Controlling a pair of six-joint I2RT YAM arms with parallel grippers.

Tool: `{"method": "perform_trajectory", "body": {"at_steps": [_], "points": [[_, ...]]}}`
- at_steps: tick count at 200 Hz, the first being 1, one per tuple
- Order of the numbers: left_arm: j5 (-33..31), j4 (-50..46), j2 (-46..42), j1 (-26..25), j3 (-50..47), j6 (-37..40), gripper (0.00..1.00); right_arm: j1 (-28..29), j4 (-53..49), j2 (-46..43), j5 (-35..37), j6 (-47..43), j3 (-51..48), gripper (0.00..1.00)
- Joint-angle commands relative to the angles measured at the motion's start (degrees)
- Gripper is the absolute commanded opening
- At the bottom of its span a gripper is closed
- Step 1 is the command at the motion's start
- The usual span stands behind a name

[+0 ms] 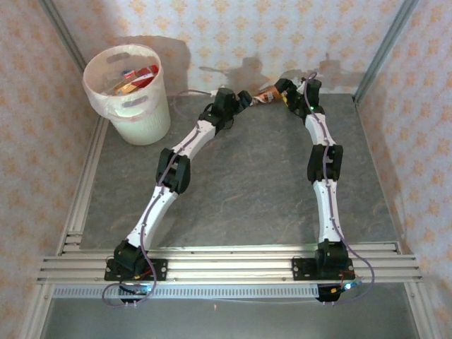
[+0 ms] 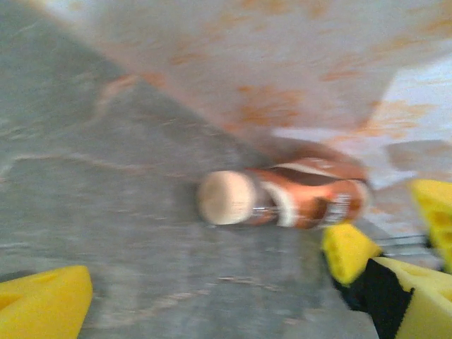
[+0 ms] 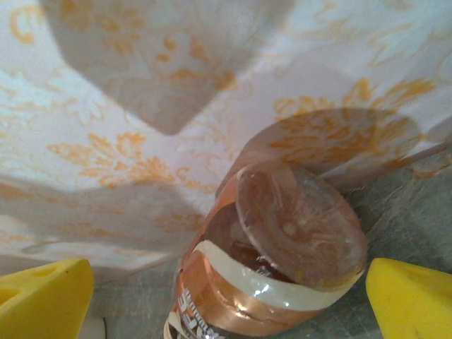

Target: Put the plastic bottles in the bin

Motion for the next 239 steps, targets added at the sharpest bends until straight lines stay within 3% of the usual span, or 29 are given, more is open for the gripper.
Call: {"method": "perform_trajectory", "body": {"at_steps": [1,33,55,64,159,239], "points": [[-2.5,0.2,-2.3,0.9,0.9,1.3,1.0,1.4,-3.1,-2.4,-4.7,-3.1,2.0,0.99],[0.5,-0.7,-5.2,2.6,-0.1,10.0,1.0,2.4,-4.9,-3.4,0.2,-5.5,1.7,0.99],[2.7,-2.6,-6.1,3.3,-1.5,12.8,1.0,2.5,-9.0,-4.4,16.1,-7.3,1.5,0.99],[3.1,-2.7,-6.3,3.4,-2.1,13.2,1.0,2.2,-8.6,-4.5,19.4,-6.6,1.0,0.99],[7.6,3.6,-2.7,3.5,-0.9,11.9,1.0,2.6,8.4,-0.2,15.4,-5.6,2.5,0.99],[8.1,3.9,-1.6,4.4,0.7,12.6,1.0,4.1,8.3,-0.1,6.1,-7.5,3.2,0.99]]}}
